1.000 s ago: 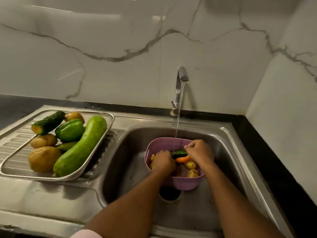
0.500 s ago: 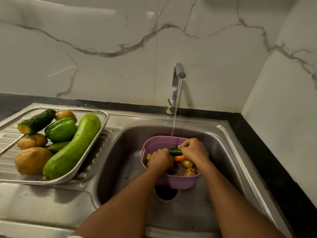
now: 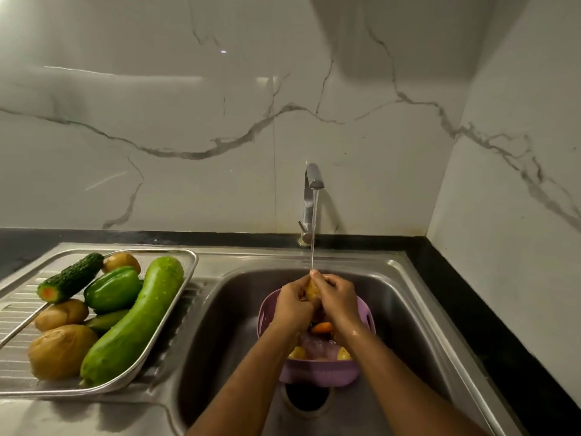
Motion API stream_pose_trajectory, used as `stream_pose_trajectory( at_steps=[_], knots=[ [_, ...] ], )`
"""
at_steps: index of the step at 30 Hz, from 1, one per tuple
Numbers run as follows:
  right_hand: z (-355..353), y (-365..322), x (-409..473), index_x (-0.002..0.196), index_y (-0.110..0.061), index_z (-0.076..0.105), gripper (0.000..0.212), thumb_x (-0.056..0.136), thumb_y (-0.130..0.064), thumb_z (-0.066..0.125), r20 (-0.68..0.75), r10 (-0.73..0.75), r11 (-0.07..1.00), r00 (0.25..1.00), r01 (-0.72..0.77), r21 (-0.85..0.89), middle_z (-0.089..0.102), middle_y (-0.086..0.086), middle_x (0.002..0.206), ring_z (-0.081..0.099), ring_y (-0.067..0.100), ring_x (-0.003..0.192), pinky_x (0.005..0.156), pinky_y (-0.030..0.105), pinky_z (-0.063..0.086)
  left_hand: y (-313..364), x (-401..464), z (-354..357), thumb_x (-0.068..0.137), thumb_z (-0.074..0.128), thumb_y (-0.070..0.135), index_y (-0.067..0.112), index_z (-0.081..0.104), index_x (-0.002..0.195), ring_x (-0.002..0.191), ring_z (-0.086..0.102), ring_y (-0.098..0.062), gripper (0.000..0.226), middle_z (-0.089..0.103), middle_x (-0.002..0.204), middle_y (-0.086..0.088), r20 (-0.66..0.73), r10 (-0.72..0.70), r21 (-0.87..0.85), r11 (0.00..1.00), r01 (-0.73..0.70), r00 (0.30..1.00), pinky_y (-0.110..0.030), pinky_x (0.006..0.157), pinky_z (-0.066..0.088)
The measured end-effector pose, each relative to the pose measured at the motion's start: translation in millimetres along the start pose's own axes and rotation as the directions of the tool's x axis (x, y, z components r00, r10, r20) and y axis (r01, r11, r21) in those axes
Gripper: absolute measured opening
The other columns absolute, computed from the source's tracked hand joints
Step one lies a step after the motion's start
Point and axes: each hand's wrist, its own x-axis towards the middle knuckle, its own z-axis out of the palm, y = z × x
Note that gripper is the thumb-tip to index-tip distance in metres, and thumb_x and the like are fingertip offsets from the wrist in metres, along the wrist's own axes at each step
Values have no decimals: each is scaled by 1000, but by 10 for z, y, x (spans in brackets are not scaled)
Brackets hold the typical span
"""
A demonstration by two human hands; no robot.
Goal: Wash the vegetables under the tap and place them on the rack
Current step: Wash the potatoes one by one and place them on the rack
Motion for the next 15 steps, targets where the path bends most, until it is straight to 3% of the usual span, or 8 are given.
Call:
stream_pose_trajectory(
  at_steps=[2,5,7,10,13,15],
  knots=[
    [51,23,-5,97,-28,77,22,96,-47,68,-48,19,999,999,-20,-27,76,-5,87,73,15,87,81,37,63,-86,-48,3,99,62,2,25,63,131,92,76,-15,39,76,105,-2,-23,18,-38,999,-19,1000,-37,78,65],
    [130,15,36,109,-24,76,23,100,-42,65,12,23,1000,1000,-23,-9,75,-5,94,72,16,95,86,36,62,-127,-2,-53,97,63,0,28,61,131,92,76,-14,45,76,105,-2,-59,49,-76,996,-53,997,-32,75,64],
    [104,-24,96,120,-23,72,22,104,-34,60,99,34,999,994,-35,2,72,-4,104,70,18,104,86,34,61,-133,89,-125,96,66,0,34,61,126,97,74,-11,45,74,106,4,-60,77,-51,995,-80,995,-27,76,63],
    [-4,-13,167,140,-24,60,34,107,-26,55,291,102,993,951,-116,29,70,3,123,69,22,111,89,42,63,-161,183,-195,94,69,1,26,62,132,108,72,-16,47,74,114,2,-27,74,-53,996,-75,997,-38,88,63],
    [-75,9,162,140,-25,58,35,105,-21,57,376,126,968,918,-196,156,70,7,125,70,27,112,92,48,61,-209,220,-217,94,69,1,19,57,142,113,70,-17,52,71,121,0,-21,65,-49,997,-66,998,-42,92,61],
    [-94,-31,110,131,-30,62,29,104,-20,59,346,98,962,933,-178,208,72,6,120,71,25,109,91,44,62,-215,237,-212,94,69,3,20,57,142,113,70,-18,52,71,122,-1,-16,76,-61,995,-77,997,-44,91,62]
  ],
)
